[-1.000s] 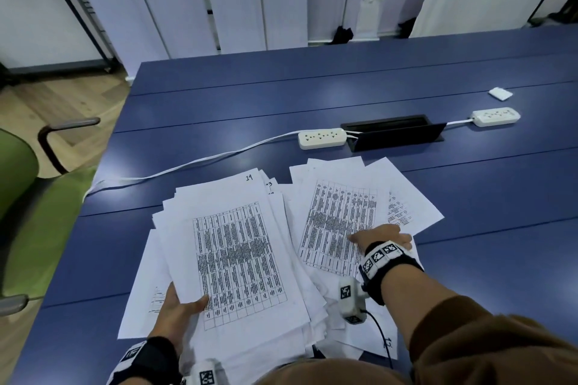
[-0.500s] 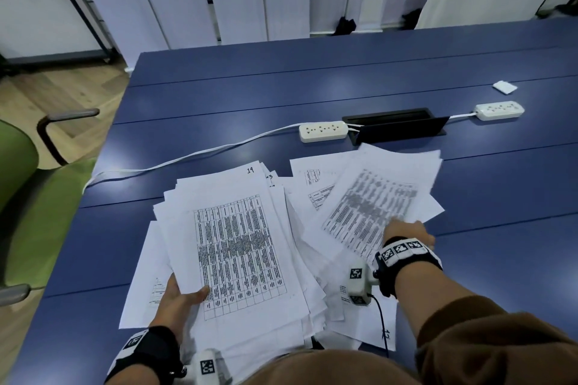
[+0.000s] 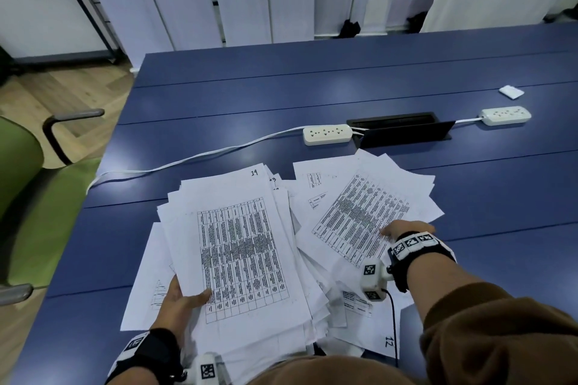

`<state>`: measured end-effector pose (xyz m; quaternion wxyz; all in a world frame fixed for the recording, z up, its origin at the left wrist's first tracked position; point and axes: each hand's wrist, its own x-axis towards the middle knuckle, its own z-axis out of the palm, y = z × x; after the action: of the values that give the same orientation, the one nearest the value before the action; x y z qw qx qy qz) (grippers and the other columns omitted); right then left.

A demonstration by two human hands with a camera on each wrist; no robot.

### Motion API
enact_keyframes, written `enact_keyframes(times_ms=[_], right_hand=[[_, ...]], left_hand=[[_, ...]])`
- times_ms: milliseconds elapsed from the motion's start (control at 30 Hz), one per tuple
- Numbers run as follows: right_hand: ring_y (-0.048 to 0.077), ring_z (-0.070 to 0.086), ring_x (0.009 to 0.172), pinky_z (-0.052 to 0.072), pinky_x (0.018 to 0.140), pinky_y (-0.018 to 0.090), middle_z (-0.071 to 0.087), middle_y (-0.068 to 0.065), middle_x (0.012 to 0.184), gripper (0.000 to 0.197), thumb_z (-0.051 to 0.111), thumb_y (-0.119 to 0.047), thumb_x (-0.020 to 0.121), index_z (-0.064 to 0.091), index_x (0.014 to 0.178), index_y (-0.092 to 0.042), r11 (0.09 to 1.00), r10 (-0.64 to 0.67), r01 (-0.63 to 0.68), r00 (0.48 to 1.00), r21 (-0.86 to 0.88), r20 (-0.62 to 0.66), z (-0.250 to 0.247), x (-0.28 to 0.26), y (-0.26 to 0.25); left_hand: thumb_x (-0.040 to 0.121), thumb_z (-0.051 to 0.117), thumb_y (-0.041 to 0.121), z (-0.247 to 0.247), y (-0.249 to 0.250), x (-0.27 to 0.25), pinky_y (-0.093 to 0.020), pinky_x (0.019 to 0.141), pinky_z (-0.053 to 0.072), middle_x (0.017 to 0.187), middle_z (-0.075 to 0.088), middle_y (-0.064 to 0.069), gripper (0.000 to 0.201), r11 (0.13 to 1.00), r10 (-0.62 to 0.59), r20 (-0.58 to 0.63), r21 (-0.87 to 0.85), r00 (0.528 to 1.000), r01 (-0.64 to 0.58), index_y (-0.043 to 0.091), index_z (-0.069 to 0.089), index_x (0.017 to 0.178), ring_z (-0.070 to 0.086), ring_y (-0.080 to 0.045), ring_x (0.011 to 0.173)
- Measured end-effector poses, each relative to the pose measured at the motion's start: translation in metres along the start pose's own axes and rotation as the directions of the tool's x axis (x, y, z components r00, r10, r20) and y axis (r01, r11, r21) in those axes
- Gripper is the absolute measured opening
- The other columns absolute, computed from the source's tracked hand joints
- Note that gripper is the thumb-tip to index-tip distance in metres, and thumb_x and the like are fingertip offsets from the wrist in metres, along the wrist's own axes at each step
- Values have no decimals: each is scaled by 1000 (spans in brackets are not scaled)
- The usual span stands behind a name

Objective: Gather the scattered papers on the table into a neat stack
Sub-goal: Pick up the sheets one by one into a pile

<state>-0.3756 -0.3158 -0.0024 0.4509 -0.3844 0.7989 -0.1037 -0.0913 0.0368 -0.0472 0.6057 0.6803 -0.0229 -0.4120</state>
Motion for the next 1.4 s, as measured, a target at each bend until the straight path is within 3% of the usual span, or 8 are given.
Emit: enact_keyframes(times_ms=[133, 267, 533, 833, 1033, 1233, 1300, 1400], right_hand=[[39, 40, 131, 44, 99, 46, 34, 15, 150, 86, 75, -18, 79, 26, 149, -12, 991, -32, 34, 999, -127, 22, 5, 6, -1], [39, 57, 110, 50, 92, 47, 55, 20, 129, 44, 65, -22, 86, 55, 128, -11, 961, -254, 265, 958, 76, -131, 17, 3, 3], [12, 59, 98, 46, 90, 16, 60, 5, 116, 41, 53, 6, 93, 50, 133, -2, 428, -636, 663, 704, 615, -317, -25, -99, -73], [25, 60, 98, 47, 78, 23, 62, 10, 101, 25, 58, -5, 92, 54, 117, -8, 724, -684, 656, 645, 212, 340, 56, -149, -51], [30, 62, 94, 55, 84, 43, 62, 13, 109, 30, 58, -11, 90, 48, 118, -10, 588, -587, 773, 609, -237, 534, 129, -131, 3], [22, 57, 109, 46, 94, 33, 57, 4, 120, 61, 66, -27, 89, 36, 139, -8, 612, -517, 779, 526, -138, 676, 145, -134, 12], [23, 55, 114, 42, 102, 36, 56, 9, 124, 64, 71, -33, 84, 41, 137, -13, 696, -553, 716, 584, -56, 594, 133, -121, 10], [32, 49, 119, 41, 102, 46, 50, 15, 128, 63, 71, -37, 83, 43, 134, -13, 759, -567, 596, 803, -263, 184, 92, -77, 5]], left_hand=[[79, 61, -19, 3, 4, -4, -38, 101, 38, 117, 64, -7, 64, 1000, 8, 14, -30, 1000, -7, 16, 47, 130, 57, -27, 112], [77, 65, -16, 0, 2, -3, -41, 106, 36, 122, 64, -7, 67, 1000, -7, 15, -1, 1000, 7, 17, 47, 133, 57, -28, 115], [80, 55, -24, 8, 7, -8, -30, 82, 45, 119, 64, -11, 65, 995, 5, 23, -103, 1000, -3, 11, 44, 134, 57, -30, 111], [80, 49, -25, 8, 6, -4, -43, 86, 49, 119, 64, -20, 60, 991, -17, 43, -129, 999, 22, 12, 48, 128, 62, -37, 105], [96, 47, 51, 8, 14, -9, -44, 120, 15, 142, 28, 16, 69, 998, -36, 10, -47, 999, 37, 26, 17, 153, 23, -17, 144], [59, 92, 31, 1, 1, -6, -48, 110, 37, 135, 58, 2, 97, 996, 54, 50, 71, 997, -58, 26, 39, 140, 54, -21, 126], [70, 83, 2, -2, -5, -1, -47, 107, 40, 133, 60, -4, 84, 1000, 23, 56, 20, 998, -24, 23, 40, 139, 55, -25, 125], [74, 71, -14, 1, -2, -2, -43, 102, 43, 130, 62, -6, 77, 1000, 24, 84, -21, 996, -23, 19, 42, 137, 57, -26, 122]])
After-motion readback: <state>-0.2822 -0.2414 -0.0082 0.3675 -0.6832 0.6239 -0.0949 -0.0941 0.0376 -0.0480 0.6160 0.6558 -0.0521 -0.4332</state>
